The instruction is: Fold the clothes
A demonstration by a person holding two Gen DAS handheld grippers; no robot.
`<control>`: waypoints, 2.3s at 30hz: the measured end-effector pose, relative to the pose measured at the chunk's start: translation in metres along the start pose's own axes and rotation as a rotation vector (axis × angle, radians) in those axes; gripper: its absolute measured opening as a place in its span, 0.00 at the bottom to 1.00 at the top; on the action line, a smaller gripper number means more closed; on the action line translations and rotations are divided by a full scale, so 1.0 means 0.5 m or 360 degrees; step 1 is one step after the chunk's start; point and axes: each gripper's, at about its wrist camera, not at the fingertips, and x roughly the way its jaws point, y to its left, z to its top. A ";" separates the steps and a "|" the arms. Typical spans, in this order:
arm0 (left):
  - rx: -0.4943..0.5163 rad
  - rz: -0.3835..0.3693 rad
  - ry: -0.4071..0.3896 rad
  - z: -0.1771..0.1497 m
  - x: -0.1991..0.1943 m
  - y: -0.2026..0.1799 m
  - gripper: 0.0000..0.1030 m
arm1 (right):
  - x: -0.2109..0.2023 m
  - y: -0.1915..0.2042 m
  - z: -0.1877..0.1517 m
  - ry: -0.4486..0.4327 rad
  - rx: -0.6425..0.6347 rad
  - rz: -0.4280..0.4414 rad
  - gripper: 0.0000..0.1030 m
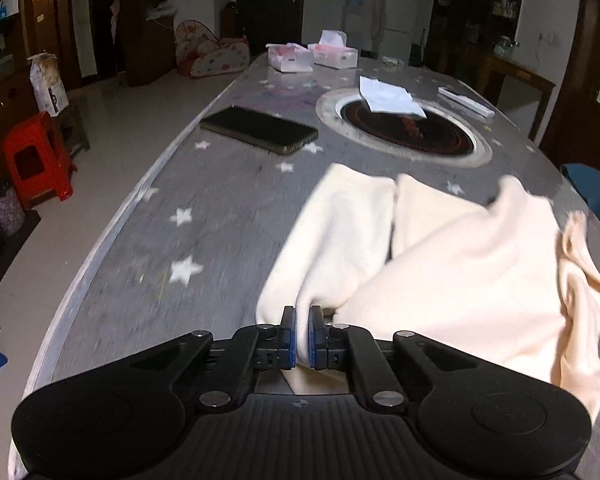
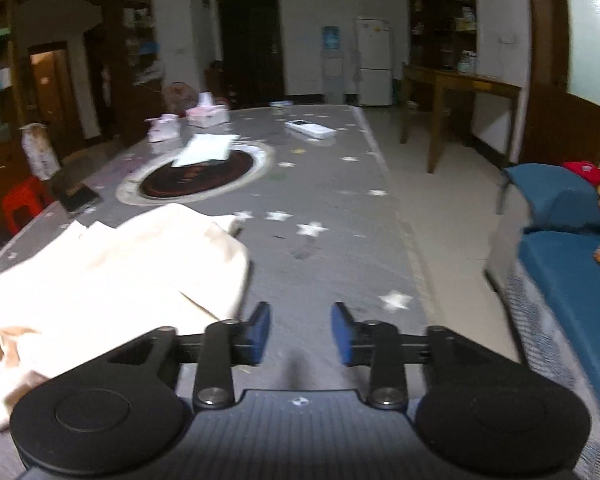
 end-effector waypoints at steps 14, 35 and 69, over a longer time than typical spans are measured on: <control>0.0063 -0.0189 -0.0161 0.081 -0.046 -0.035 0.48 | 0.151 0.070 0.007 0.0155 -0.0077 0.0190 0.09; 0.0216 -0.0292 -0.0040 0.189 0.215 -0.136 0.33 | 0.064 0.023 0.082 0.0112 -0.0179 0.0085 0.39; -0.0028 -0.0048 -0.0220 0.242 0.205 -0.004 0.11 | 0.277 0.191 0.148 0.0187 -0.0525 0.0342 0.57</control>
